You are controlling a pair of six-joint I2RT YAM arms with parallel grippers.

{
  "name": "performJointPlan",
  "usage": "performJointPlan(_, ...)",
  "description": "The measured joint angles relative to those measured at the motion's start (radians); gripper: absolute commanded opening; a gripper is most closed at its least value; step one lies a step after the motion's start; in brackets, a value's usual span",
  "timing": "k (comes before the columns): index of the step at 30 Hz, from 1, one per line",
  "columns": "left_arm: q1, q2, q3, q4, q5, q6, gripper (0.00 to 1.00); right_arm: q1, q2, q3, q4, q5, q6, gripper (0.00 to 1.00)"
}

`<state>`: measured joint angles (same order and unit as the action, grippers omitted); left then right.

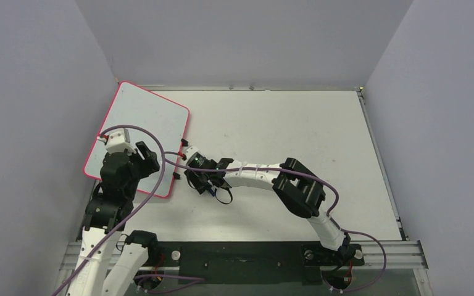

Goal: Write a sentence on the whiteboard
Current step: Pick up the whiteboard marker at the center of the board.

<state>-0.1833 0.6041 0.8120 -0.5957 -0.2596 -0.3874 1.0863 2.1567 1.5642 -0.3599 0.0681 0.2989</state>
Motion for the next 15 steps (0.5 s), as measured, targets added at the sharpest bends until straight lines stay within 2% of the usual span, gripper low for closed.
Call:
performJointPlan(3, 0.002, -0.001, 0.0, -0.003, -0.012, -0.002, 0.58, 0.0, 0.001, 0.008, -0.002, 0.006, 0.005, 0.31)
performJointPlan(5, 0.002, -0.005, 0.0, -0.006, -0.019, -0.002, 0.58, 0.0, 0.004, 0.008, -0.008, 0.007, 0.008, 0.18)
performJointPlan(7, 0.002, -0.008, 0.0, -0.007, -0.022, -0.002, 0.58, 0.0, 0.006, 0.009, -0.008, 0.011, 0.01, 0.01)
performJointPlan(15, 0.002, -0.014, 0.0, -0.005, 0.0, -0.002, 0.61, -0.005, 0.004, 0.006, -0.003, 0.011, 0.027, 0.0)
